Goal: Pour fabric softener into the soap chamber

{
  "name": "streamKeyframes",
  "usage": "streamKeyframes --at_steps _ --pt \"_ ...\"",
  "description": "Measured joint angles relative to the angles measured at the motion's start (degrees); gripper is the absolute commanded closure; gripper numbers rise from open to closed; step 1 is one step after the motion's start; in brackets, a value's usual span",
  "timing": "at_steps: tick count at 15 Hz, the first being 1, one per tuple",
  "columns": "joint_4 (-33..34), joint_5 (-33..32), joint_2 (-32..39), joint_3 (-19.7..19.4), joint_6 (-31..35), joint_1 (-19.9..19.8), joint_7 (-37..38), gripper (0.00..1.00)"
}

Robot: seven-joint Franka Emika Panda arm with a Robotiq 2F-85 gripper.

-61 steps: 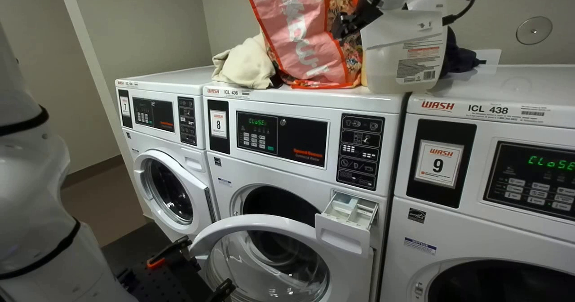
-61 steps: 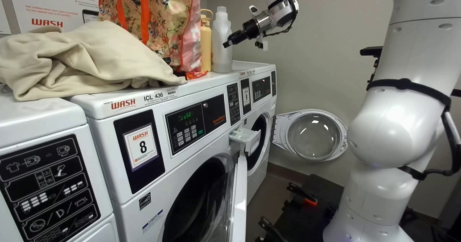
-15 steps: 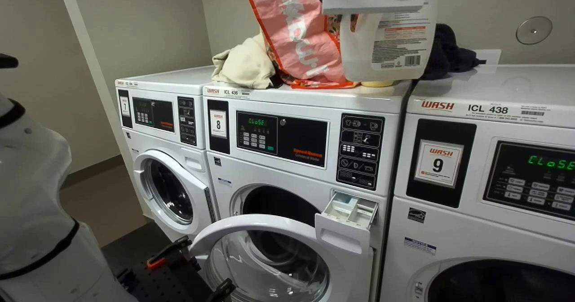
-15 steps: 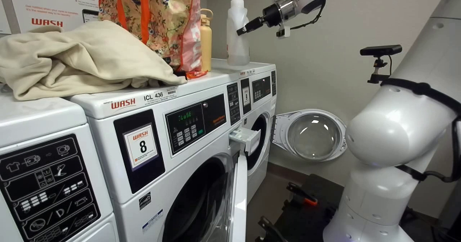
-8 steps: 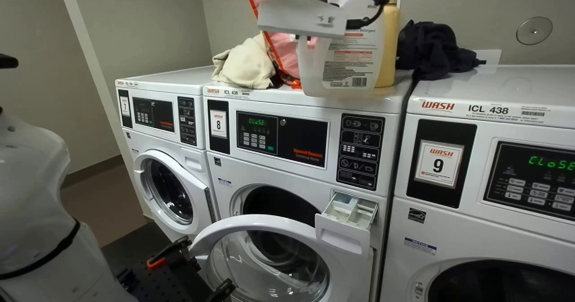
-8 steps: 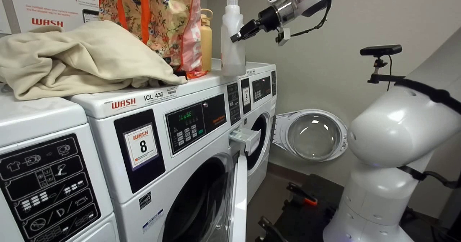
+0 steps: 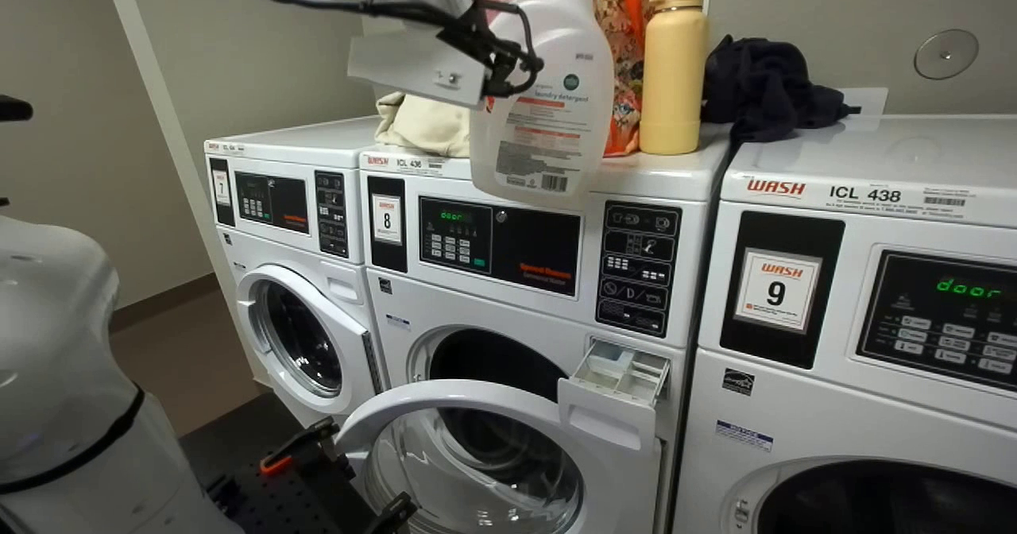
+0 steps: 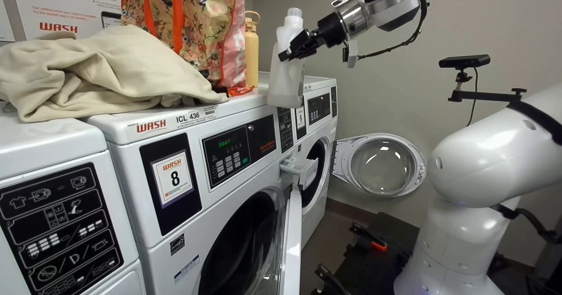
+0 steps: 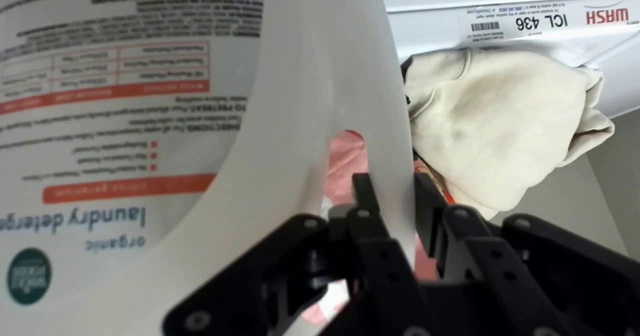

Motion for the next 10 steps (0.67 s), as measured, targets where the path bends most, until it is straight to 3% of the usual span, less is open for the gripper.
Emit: streamKeyframes --at_steps 5,10 --pt "-11.0 0.1 -8.5 0.8 7.8 2.7 9.1 0.94" --pt "-12.4 6.9 -9.9 2.0 8.3 0.9 11.6 0.94"
